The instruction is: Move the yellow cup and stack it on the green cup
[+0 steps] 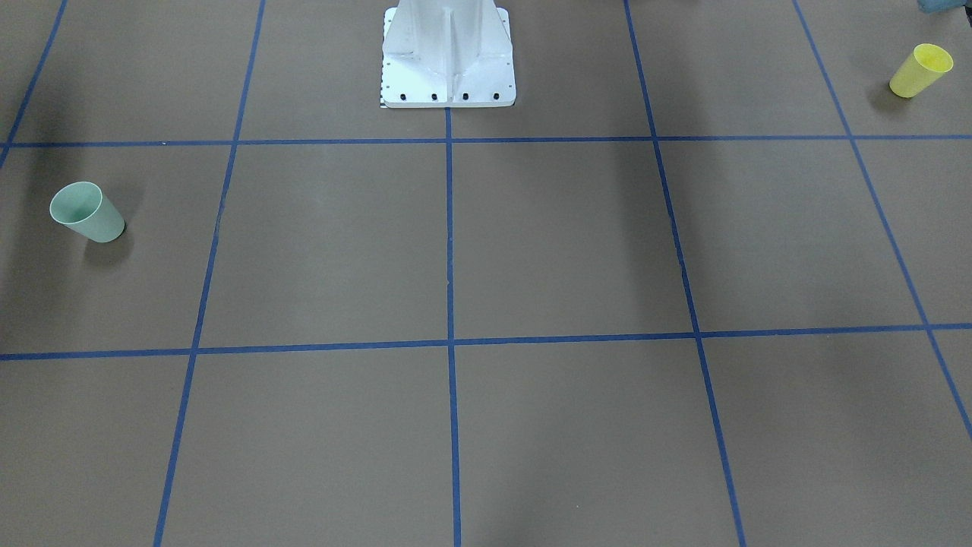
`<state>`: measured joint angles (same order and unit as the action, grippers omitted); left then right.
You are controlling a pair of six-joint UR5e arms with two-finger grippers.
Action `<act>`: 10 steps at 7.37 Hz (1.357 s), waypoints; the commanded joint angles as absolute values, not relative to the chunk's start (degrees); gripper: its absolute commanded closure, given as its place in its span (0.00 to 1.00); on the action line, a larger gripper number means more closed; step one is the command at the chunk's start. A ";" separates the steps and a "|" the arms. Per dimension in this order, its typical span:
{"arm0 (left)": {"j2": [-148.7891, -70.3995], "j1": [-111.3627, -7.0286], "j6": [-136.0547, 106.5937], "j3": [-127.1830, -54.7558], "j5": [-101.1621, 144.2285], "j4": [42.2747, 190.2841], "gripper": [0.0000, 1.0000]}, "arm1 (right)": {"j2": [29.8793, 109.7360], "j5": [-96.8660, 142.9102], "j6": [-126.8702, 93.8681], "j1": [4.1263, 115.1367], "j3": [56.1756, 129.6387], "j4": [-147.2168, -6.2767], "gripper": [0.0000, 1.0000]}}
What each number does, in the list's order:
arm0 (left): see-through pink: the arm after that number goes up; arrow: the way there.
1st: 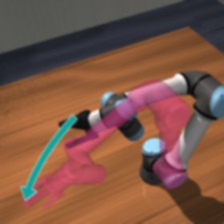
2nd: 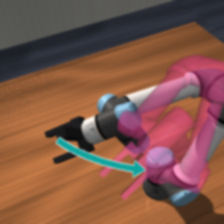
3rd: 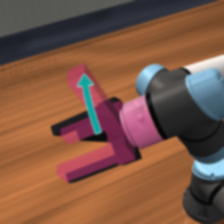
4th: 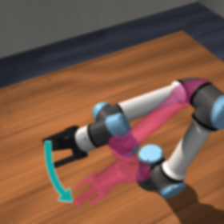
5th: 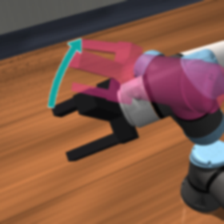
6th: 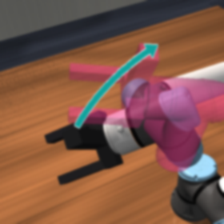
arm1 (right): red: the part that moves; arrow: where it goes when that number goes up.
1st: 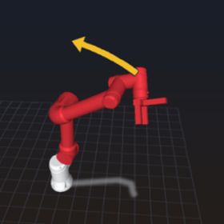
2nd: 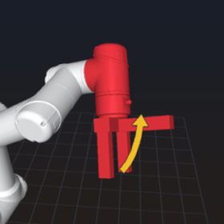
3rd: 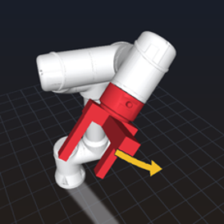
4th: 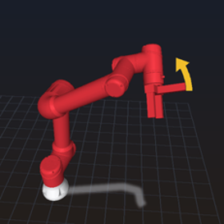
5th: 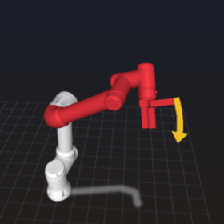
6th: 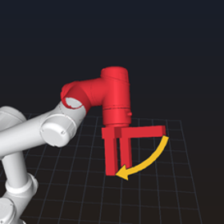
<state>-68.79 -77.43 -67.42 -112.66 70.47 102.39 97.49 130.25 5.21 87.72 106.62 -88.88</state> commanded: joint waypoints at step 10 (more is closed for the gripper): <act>-68.97 -62.58 -112.32 -99.00 64.07 79.49 0.00 | 101.16 130.61 5.36 87.63 106.61 -85.08 0.00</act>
